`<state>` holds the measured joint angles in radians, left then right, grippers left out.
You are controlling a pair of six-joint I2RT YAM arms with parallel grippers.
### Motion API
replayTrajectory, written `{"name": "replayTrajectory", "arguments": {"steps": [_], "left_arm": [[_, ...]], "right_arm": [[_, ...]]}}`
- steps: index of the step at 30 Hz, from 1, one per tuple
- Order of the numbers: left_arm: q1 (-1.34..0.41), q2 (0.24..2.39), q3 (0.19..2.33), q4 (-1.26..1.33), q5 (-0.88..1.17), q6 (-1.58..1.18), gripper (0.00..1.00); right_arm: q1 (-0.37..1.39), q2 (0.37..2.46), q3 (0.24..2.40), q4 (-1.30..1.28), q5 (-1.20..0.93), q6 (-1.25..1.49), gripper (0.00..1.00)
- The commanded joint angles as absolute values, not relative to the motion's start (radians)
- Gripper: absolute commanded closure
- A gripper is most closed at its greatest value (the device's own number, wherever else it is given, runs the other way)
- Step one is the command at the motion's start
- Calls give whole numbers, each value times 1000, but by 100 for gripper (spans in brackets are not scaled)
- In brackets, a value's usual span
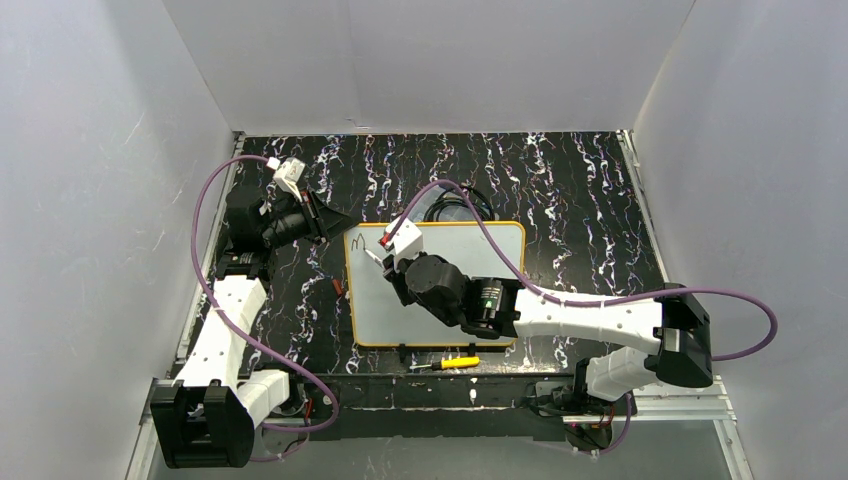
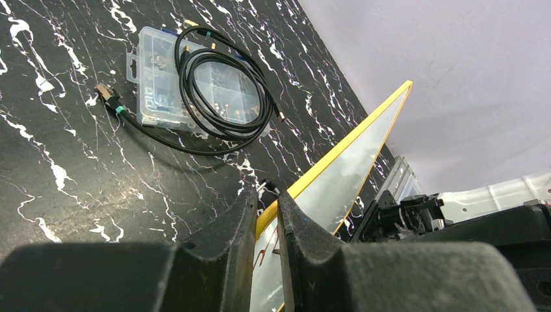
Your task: Write a sentence on the whiteboard
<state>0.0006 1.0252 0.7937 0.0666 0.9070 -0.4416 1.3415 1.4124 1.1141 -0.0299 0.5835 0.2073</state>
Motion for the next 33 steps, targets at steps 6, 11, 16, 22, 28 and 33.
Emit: {"name": "replayTrajectory", "arguments": {"steps": [6,11,16,22,28,33], "left_arm": [[-12,1013,795,41,979,-434,84],[-12,1012,795,41,979,-434,84],[-12,1013,795,42,982,-435,84],[-12,1011,795,42,983,-433,84],[-13,1011,795,41,986,-433,84],[-14,1009,795,41,988,-431,84]], "right_arm": [[1368,1321,1053,46,609,171,99],[1368,1321,1048,53,670,177,99],[1368,1321,1045,93,684,168,99],[1368,1349,1071,92,709,151,99],[1368,1376,1088,78,709,154,99],[1368,1386,1097,69,709,152,99]]}}
